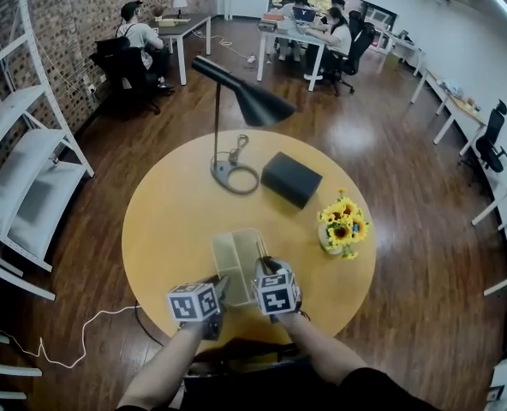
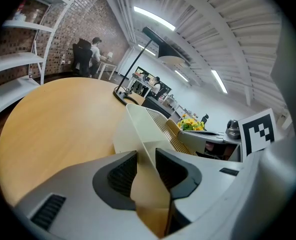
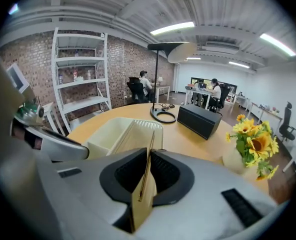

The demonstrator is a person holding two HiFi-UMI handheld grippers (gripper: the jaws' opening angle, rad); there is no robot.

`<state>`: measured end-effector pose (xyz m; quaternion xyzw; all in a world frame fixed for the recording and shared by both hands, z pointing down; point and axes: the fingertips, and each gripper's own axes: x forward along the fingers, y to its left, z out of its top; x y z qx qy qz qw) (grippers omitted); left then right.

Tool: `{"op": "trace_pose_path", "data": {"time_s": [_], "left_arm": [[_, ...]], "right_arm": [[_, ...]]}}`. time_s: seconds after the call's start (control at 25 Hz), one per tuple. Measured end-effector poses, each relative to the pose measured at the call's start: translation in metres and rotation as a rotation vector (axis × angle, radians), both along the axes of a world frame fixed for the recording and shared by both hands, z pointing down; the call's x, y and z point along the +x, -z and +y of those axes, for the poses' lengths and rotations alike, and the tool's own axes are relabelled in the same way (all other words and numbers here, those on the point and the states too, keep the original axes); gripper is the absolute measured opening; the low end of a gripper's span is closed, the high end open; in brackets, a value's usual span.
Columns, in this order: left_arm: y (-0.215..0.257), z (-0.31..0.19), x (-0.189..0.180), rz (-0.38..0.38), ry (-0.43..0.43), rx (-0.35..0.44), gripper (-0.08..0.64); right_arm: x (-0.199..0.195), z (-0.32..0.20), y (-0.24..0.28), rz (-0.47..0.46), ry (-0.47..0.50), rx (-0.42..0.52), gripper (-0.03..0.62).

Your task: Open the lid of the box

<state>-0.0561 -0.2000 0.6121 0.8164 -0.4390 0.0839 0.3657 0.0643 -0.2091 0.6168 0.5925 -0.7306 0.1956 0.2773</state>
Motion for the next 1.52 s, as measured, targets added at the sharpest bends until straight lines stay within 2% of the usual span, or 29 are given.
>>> {"op": "trace_pose_path", "data": {"time_s": [0.2,0.44,0.64,0.76,0.88,1.08,1.2,1.36,1.52], "left_arm": [[-0.004,-0.001,-0.002,-0.002,0.008,-0.016,0.107],[-0.005,-0.001,-0.002,-0.043,0.012,-0.002,0.109],[-0.004,-0.002,0.005,-0.045,0.005,0.001,0.115],[-0.004,-0.002,0.006,-0.051,-0.002,-0.003,0.115],[-0.003,-0.002,0.007,-0.046,-0.008,-0.004,0.117],[-0.002,-0.001,0.004,-0.045,0.003,-0.003,0.117],[-0.002,-0.002,0.003,-0.043,0.006,-0.001,0.117],[-0.003,-0.001,0.003,-0.044,0.007,-0.004,0.117],[-0.003,0.000,0.003,-0.060,0.005,-0.003,0.117]], "right_arm": [[-0.002,0.002,0.006,-0.022,-0.009,0.017,0.026],[-0.006,0.001,0.024,-0.121,-0.020,0.041,0.017],[-0.005,-0.002,0.056,-0.163,-0.007,0.114,0.014],[0.009,-0.003,0.084,-0.175,-0.013,0.185,0.014],[0.045,-0.001,0.090,-0.124,-0.046,0.211,0.014],[0.130,0.022,0.033,-0.006,-0.163,0.103,0.014],[0.162,0.038,-0.016,0.036,-0.203,0.003,0.015],[0.178,0.056,-0.071,0.073,-0.252,-0.099,0.015],[0.166,0.055,-0.084,0.066,-0.255,-0.107,0.015]]}}
